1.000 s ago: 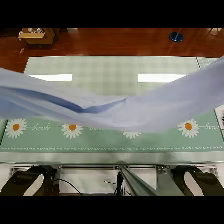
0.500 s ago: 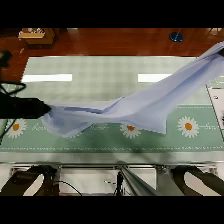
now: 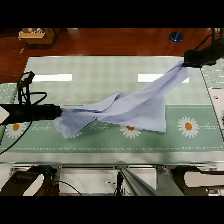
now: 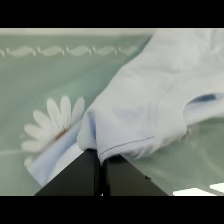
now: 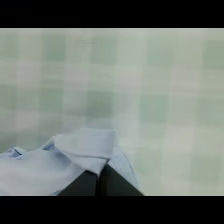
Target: Fold the shirts.
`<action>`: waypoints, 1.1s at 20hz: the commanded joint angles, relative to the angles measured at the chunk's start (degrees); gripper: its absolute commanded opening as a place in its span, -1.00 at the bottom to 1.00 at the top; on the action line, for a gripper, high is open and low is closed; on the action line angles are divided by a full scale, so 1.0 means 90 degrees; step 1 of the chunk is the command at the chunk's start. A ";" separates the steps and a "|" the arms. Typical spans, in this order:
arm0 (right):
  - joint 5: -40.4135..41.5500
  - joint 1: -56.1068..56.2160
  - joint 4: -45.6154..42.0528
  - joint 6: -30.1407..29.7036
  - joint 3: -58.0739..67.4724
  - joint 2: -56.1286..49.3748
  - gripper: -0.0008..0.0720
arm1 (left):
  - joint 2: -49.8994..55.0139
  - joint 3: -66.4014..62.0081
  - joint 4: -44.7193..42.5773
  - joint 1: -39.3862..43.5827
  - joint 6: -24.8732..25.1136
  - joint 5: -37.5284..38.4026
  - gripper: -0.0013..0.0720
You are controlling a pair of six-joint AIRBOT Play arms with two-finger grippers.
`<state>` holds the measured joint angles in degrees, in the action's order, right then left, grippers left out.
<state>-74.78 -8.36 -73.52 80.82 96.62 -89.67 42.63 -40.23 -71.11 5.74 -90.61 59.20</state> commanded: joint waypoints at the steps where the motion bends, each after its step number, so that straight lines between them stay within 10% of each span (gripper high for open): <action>1: 0.0204 0.0000 0.0282 0.0066 0.0005 -0.0763 -0.93 | 0.0274 0.0102 -0.0005 -0.0005 0.0017 -0.1018 -0.90; 4: 0.0223 0.0000 0.0328 0.0189 0.0005 -0.1132 -0.90 | 0.0826 0.0102 -0.0005 -0.0005 0.0015 -0.1229 -0.90; 7: -0.0204 -0.0058 0.0913 -0.0257 0.0073 -0.1010 0.05 | 0.1443 0.0102 -0.0005 -0.0005 0.0017 -0.1246 -0.90; 13: -0.1872 -0.0542 -0.1707 -0.0204 -0.0007 0.0172 -0.02 | 0.1858 0.0095 -0.0158 -0.0015 0.0971 -0.1411 -0.90; 22: -0.1372 -0.1387 0.0522 -0.0495 -0.3237 0.1433 -0.01 | 0.1863 0.0095 -0.1173 -0.0012 0.0976 -0.3648 -0.90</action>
<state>-89.69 -19.79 -74.72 77.84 76.16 -80.03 59.33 -39.33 -79.77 5.63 -82.19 33.21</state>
